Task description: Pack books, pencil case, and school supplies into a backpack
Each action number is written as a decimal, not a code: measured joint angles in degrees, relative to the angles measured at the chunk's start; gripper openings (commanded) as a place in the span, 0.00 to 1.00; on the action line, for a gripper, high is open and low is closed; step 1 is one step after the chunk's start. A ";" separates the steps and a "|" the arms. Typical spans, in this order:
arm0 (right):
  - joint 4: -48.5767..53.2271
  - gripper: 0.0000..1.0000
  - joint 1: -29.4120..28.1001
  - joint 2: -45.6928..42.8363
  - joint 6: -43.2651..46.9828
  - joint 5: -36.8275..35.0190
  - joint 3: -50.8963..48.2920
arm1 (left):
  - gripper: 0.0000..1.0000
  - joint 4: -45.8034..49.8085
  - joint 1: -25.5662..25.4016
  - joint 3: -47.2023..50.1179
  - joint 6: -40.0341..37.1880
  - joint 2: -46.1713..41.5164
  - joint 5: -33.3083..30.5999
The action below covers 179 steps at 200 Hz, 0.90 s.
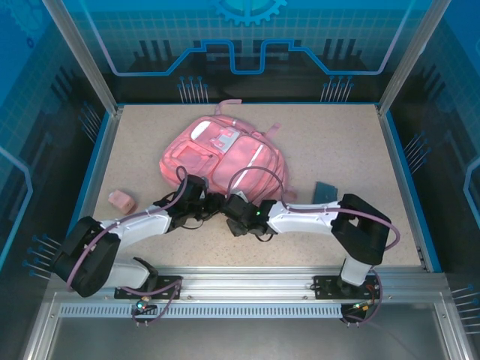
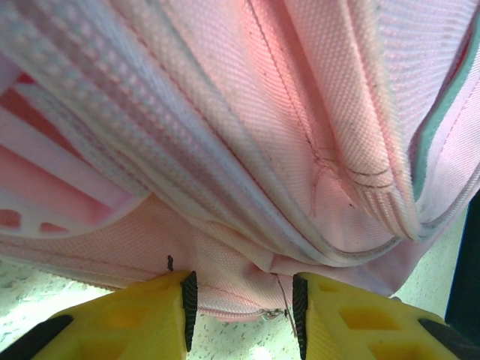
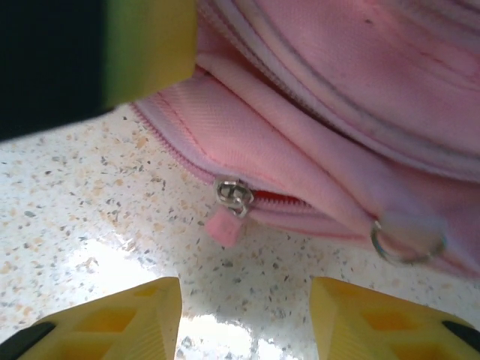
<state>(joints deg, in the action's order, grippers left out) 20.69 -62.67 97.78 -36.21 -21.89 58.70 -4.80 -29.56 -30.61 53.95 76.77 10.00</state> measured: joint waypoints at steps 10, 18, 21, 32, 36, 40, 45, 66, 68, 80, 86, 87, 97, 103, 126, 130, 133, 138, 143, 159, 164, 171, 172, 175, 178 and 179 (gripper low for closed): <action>-0.17 0.52 -0.28 -1.62 -1.03 -1.07 -0.98 | 0.39 -0.31 0.00 0.00 0.00 0.48 0.09; -0.37 0.52 -0.31 -2.93 -1.90 -1.90 -1.84 | 0.38 -0.70 0.00 0.00 0.00 0.94 0.28; -0.39 0.53 -0.31 -3.45 -2.29 -2.27 -2.16 | 0.38 -1.01 0.00 0.00 0.02 1.22 0.42; -0.44 0.53 -0.28 -5.07 -3.21 -3.32 -3.17 | 0.37 -1.84 -0.02 0.00 0.02 2.03 0.79; -0.57 0.53 -0.28 -5.66 -3.54 -3.67 -3.58 | 0.36 -2.19 -0.09 0.00 0.04 2.32 1.05; -0.63 0.54 -0.28 -6.10 -3.89 -3.85 -3.85 | 0.36 -2.60 -0.13 0.00 0.04 2.69 1.25; -0.70 0.54 -0.28 -6.64 -4.15 -4.15 -4.22 | 0.36 -3.21 -0.13 -0.02 0.04 3.08 1.62; -0.74 0.54 -0.28 -7.52 -5.05 -5.14 -4.76 | 0.32 -4.70 -0.76 -1.36 0.00 5.75 2.80; -0.72 0.54 -0.28 -7.52 -5.20 -5.16 -4.76 | 0.31 -4.74 -0.85 -1.66 -0.02 6.08 2.99; -0.74 0.54 -0.28 -7.52 -5.64 -5.40 -4.85 | 0.27 -5.14 -1.46 -3.34 0.00 7.96 3.82; -0.74 0.54 -0.26 -7.50 -5.88 -5.66 -4.94 | 0.26 -5.46 -1.84 -4.46 -0.02 9.05 4.35; -0.74 0.54 -0.26 -7.50 -5.90 -5.70 -4.96 | 0.26 -5.51 -1.86 -4.59 0.02 9.20 4.42; -0.76 0.53 -0.24 -7.39 -6.40 -6.16 -5.14 | 0.25 -6.32 -2.27 -6.21 -0.07 10.82 5.35; -0.72 0.53 -0.15 -7.23 -6.62 -6.23 -5.18 | 0.25 -6.73 -2.45 -7.04 -0.02 11.61 5.70; -0.81 0.52 0.46 -6.10 -7.48 -6.78 -5.20 | 0.26 -7.50 -2.71 -8.87 -0.09 12.61 6.47; -0.70 0.52 0.57 -5.77 -7.56 -7.04 -5.18 | 0.27 -7.50 -2.71 -9.05 -0.09 12.59 6.58; -0.61 0.52 0.68 -5.53 -7.69 -7.26 -5.16 | 0.27 -7.50 -2.71 -9.14 -0.09 12.59 6.60; -0.52 0.52 0.90 -5.16 -7.80 -7.52 -5.11 | 0.28 -7.48 -2.71 -9.22 -0.09 12.59 6.60; -0.44 0.51 1.16 -4.72 -7.93 -7.80 -5.03 | 0.29 -7.43 -2.71 -9.22 -0.15 12.57 6.60; 0.13 0.49 2.03 -3.43 -8.37 -8.37 -4.63 | 0.30 -6.88 -2.71 -9.22 -0.26 12.44 6.56; 0.24 0.48 2.36 -2.95 -8.48 -8.61 -4.44 | 0.31 -6.62 -2.69 -9.22 -0.28 12.22 6.54; 0.26 0.46 2.73 -2.27 -8.66 -8.94 -4.22 | 0.31 -6.14 -2.62 -9.20 -0.26 11.78 6.38; 0.26 0.45 2.75 -2.21 -8.68 -8.98 -4.20 | 0.31 -6.12 -2.62 -9.20 -0.26 11.74 6.36; 0.26 0.45 2.84 -1.97 -8.59 -9.07 -4.11 | 0.31 -5.90 -2.58 -9.18 -0.26 11.43 6.36; 0.24 0.44 3.02 -1.64 -8.68 -9.20 -3.98 | 0.31 -5.81 -2.58 -9.11 -0.26 11.15 6.34; 0.26 0.44 3.04 -1.57 -8.68 -9.20 -3.96 | 0.31 -5.81 -2.54 -9.09 -0.26 11.04 6.34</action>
<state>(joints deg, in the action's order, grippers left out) 20.95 -59.64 96.20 -44.88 -31.09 54.74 -10.61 -32.10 -39.70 53.69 87.81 16.34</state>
